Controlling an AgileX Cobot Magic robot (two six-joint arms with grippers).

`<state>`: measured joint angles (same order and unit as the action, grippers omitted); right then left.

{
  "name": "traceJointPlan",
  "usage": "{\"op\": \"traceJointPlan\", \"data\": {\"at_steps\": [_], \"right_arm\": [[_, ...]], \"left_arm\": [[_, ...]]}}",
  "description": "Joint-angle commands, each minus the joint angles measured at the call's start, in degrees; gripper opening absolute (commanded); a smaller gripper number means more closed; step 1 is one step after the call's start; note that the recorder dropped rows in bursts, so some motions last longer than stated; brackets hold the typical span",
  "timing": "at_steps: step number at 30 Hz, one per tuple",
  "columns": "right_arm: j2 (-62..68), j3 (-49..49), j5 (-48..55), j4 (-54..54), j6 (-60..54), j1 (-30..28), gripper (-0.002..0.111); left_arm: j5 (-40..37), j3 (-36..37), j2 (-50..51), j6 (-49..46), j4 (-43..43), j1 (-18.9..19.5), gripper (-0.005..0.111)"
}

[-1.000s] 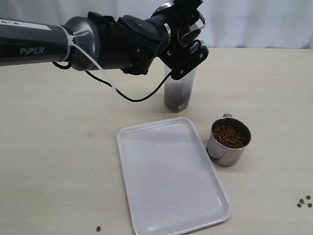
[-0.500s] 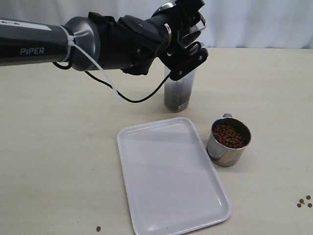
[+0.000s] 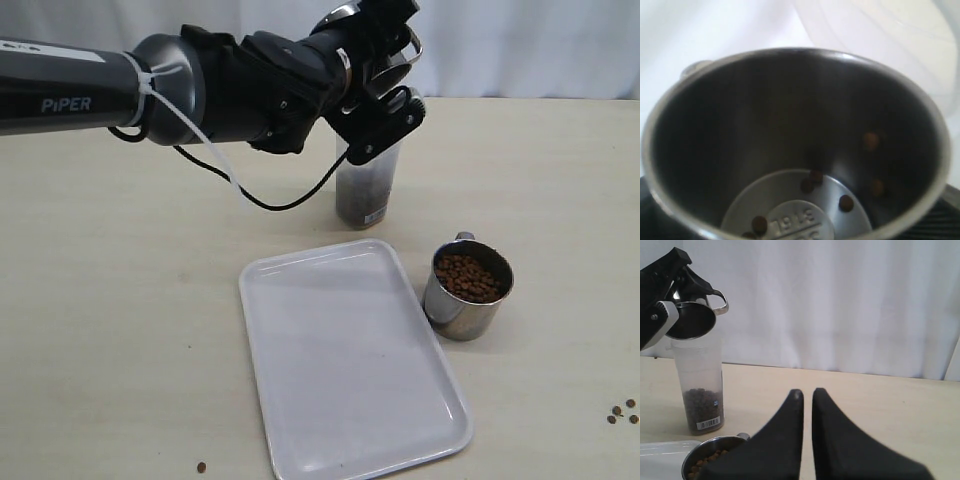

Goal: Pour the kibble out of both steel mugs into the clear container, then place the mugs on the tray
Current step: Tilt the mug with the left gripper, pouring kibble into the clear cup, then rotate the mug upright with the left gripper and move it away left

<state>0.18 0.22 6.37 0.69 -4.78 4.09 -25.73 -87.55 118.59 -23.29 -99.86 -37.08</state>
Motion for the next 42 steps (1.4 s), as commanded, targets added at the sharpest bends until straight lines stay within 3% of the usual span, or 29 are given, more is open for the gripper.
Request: {"op": "traceJointPlan", "data": {"at_steps": [1,19,26,42], "right_arm": [[-0.18,-0.22,0.39,0.12,-0.35,0.04,0.005],[-0.18,-0.22,0.39,0.12,-0.35,0.04,0.005],[-0.18,-0.22,0.39,0.12,-0.35,0.04,0.005],[-0.18,-0.22,0.39,0.12,-0.35,0.04,0.005]], "left_arm": [[-0.78,-1.14,-0.09,-0.91,-0.08,-0.32,0.0],[-1.51,-1.26,-0.09,-7.62,-0.08,-1.57,0.0],[-3.74,-1.26,-0.09,-14.9,-0.08,-1.57,0.0],[-3.04,-1.26,-0.2,-18.6,-0.08,-1.65,0.0]]}}
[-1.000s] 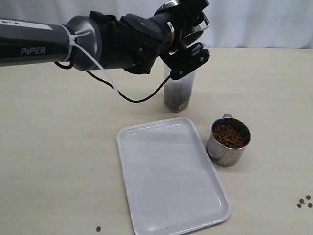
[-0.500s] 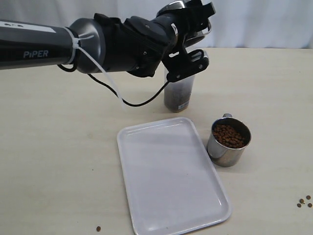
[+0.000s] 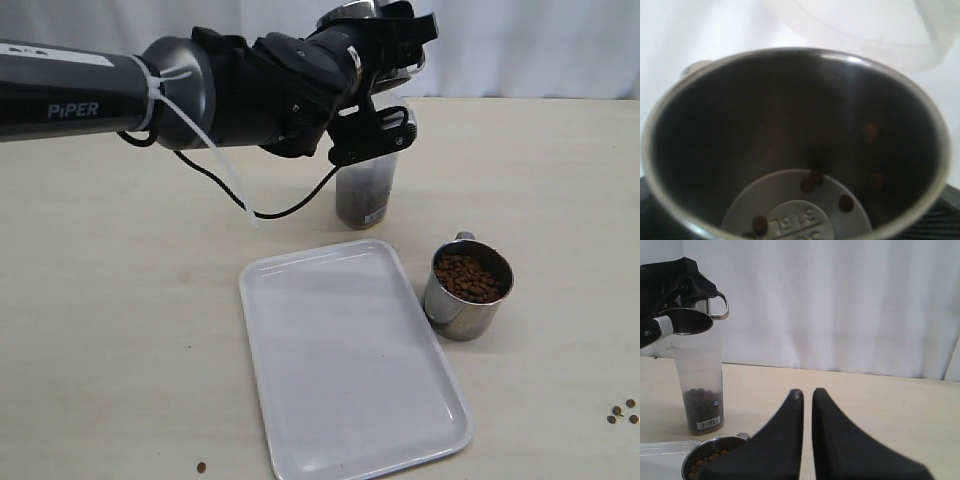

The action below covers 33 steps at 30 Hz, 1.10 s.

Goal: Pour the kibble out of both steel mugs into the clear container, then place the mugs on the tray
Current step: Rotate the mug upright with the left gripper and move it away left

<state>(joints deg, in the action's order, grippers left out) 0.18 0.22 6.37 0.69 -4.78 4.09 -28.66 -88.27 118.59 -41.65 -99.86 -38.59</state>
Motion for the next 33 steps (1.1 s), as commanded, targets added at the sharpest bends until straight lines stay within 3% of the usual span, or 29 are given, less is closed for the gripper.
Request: {"op": "traceJointPlan", "data": {"at_steps": [1,7,12,15,23,33], "right_arm": [[-0.18,-0.22,0.39,0.12,-0.35,0.04,0.005],[-0.18,-0.22,0.39,0.12,-0.35,0.04,0.005],[-0.18,-0.22,0.39,0.12,-0.35,0.04,0.005],[-0.18,-0.22,0.39,0.12,-0.35,0.04,0.005],[-0.18,-0.22,0.39,0.12,-0.35,0.04,0.005],[-0.18,-0.22,0.39,0.12,-0.35,0.04,0.005]], "left_arm": [[-0.34,-0.53,-0.2,0.05,-0.08,-0.14,0.0],[-0.09,-0.53,-0.28,1.63,-0.08,-0.14,0.0],[-1.43,-0.53,-0.43,12.31,-0.08,-0.14,0.0],[-1.41,-0.53,-0.43,13.45,-0.08,-0.14,0.0],[0.62,-0.53,-0.43,1.06,-0.08,-1.49,0.0],[-0.41,-0.53,-0.43,-0.55,-0.08,-2.08,0.0]]}}
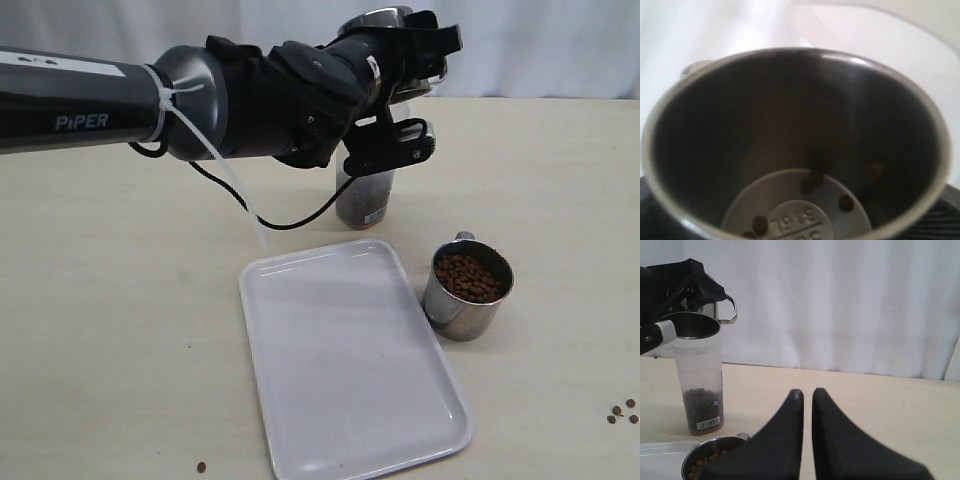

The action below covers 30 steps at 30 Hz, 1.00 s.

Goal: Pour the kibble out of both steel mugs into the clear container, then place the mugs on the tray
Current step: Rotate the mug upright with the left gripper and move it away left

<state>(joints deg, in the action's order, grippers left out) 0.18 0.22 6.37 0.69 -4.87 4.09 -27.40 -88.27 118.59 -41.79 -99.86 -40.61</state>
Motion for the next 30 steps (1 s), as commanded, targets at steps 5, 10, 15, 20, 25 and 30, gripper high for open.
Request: {"op": "traceJointPlan", "data": {"at_steps": [5,10,15,20,25,30], "right_arm": [[-0.18,-0.22,0.39,0.12,-0.27,0.04,0.005],[-0.18,-0.22,0.39,0.12,-0.27,0.04,0.005],[-0.18,-0.22,0.39,0.12,-0.27,0.04,0.005],[-0.18,-0.22,0.39,0.12,-0.27,0.04,0.005],[-0.18,-0.22,0.39,0.12,-0.27,0.04,0.005],[-0.18,-0.22,0.39,0.12,-0.27,0.04,0.005]], "left_arm": [[-1.37,-0.53,-0.43,8.49,-0.08,-0.65,0.0],[-2.0,-0.53,-1.42,24.01,4.68,-0.76,0.0],[-3.59,-0.53,-3.94,24.01,9.31,-0.1,0.0],[-2.42,-0.53,-5.68,28.76,18.62,1.26,0.0],[-1.57,-0.43,-8.73,39.31,21.33,3.42,0.0],[0.23,0.44,-12.77,43.6,30.81,6.08,0.0]]}}
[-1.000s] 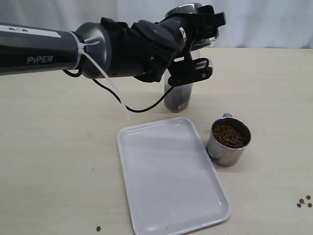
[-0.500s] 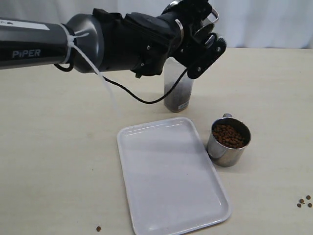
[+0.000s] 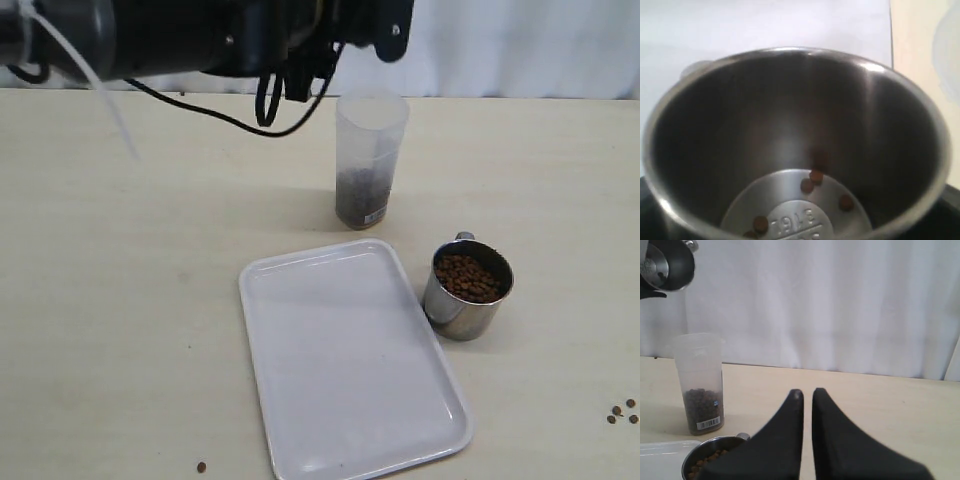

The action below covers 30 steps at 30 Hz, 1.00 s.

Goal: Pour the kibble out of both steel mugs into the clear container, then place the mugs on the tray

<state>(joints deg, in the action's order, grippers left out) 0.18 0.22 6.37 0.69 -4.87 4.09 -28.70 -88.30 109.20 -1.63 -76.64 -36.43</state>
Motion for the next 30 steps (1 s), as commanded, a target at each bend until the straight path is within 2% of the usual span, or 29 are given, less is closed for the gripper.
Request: {"op": "traceJointPlan", "data": {"at_steps": [1,3,7,10,14,16,19,20,22,24,30], "right_arm": [[-0.18,-0.22,0.39,0.12,-0.27,0.04,0.005],[-0.18,-0.22,0.39,0.12,-0.27,0.04,0.005],[-0.18,-0.22,0.39,0.12,-0.27,0.04,0.005],[-0.18,-0.22,0.39,0.12,-0.27,0.04,0.005],[-0.18,-0.22,0.39,0.12,-0.27,0.04,0.005],[-0.18,-0.22,0.39,0.12,-0.27,0.04,0.005],[-0.18,-0.22,0.39,0.12,-0.27,0.04,0.005],[-0.18,-0.22,0.39,0.12,-0.27,0.04,0.005],[-0.18,-0.22,0.39,0.12,-0.27,0.04,0.005],[-0.18,-0.22,0.39,0.12,-0.27,0.04,0.005],[-0.18,-0.22,0.39,0.12,-0.27,0.04,0.005]], "left_arm": [[2.66,1.46,-4.35,3.44,10.27,2.6,0.0],[4.69,4.37,-6.52,4.16,13.47,4.08,0.0],[11.4,13.36,-11.75,13.6,13.36,8.25,0.0],[22.54,22.54,-16.05,22.73,13.36,12.83,0.0],[39.89,34.94,-21.24,27.75,15.21,20.19,0.0],[44.98,40.55,-22.83,26.37,21.45,23.75,0.0],[57.41,48.32,-23.86,18.88,32.8,29.28,0.0],[62.27,52.2,-23.86,15.2,38.95,31.23,0.0],[71.23,58.18,-23.68,9.9,45.65,33.22,0.0],[80.07,63.85,-23.18,6.15,51.11,33.79,0.0],[93.09,71.62,-18.82,4.73,57.03,33.79,0.0]]}}
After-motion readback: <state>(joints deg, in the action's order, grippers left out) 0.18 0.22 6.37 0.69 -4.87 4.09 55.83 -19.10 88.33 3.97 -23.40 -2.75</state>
